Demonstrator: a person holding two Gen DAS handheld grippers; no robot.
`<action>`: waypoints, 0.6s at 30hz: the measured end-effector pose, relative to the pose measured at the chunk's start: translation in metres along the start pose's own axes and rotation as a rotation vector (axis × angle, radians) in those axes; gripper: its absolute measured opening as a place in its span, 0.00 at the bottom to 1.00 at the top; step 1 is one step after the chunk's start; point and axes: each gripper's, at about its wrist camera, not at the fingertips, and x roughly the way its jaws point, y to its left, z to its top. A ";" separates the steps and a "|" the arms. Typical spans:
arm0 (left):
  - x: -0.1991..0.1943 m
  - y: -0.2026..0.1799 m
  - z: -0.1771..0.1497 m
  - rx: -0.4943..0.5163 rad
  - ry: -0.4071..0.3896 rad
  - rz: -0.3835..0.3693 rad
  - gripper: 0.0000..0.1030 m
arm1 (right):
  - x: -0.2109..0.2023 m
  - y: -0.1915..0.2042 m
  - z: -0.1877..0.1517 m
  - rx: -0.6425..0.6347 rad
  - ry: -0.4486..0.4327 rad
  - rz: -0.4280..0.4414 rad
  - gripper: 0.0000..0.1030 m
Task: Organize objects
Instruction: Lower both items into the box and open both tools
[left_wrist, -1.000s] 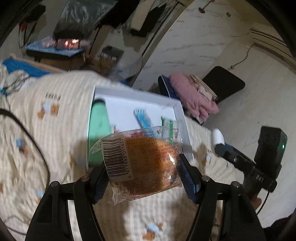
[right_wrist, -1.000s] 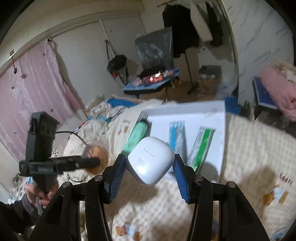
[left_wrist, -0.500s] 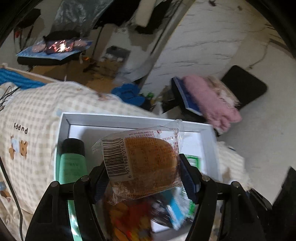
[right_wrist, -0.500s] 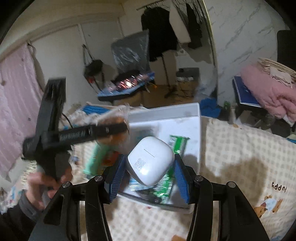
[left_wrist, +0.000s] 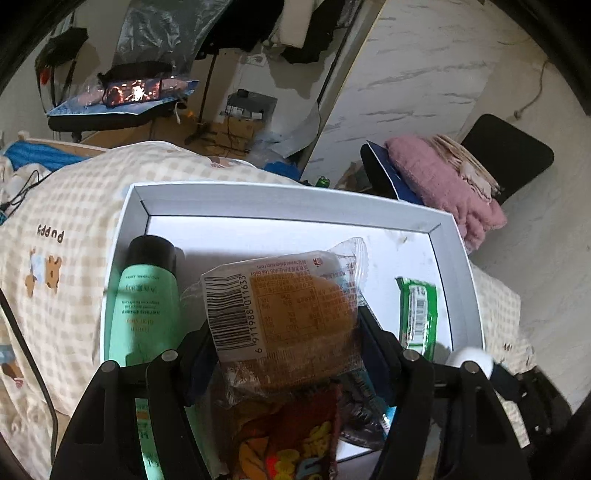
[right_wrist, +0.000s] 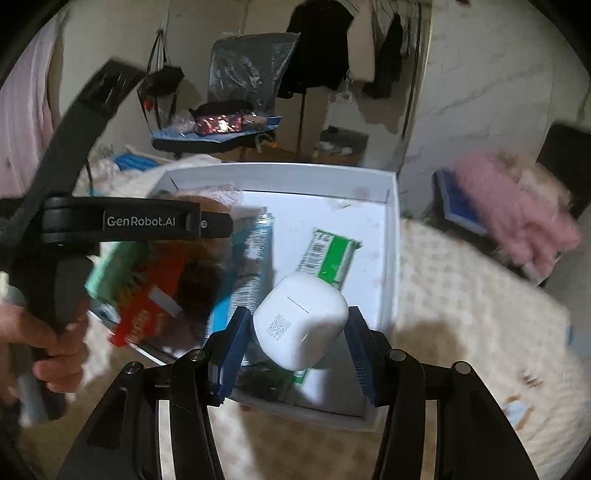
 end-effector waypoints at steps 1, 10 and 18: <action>-0.001 0.000 -0.001 0.005 -0.001 0.001 0.70 | -0.002 0.003 -0.002 -0.028 -0.009 -0.028 0.52; -0.004 0.001 -0.005 0.009 -0.020 -0.007 0.70 | 0.000 -0.006 -0.012 -0.007 0.011 -0.049 0.52; -0.006 -0.001 -0.005 0.008 -0.015 -0.003 0.71 | -0.002 -0.004 -0.009 -0.017 0.012 -0.057 0.52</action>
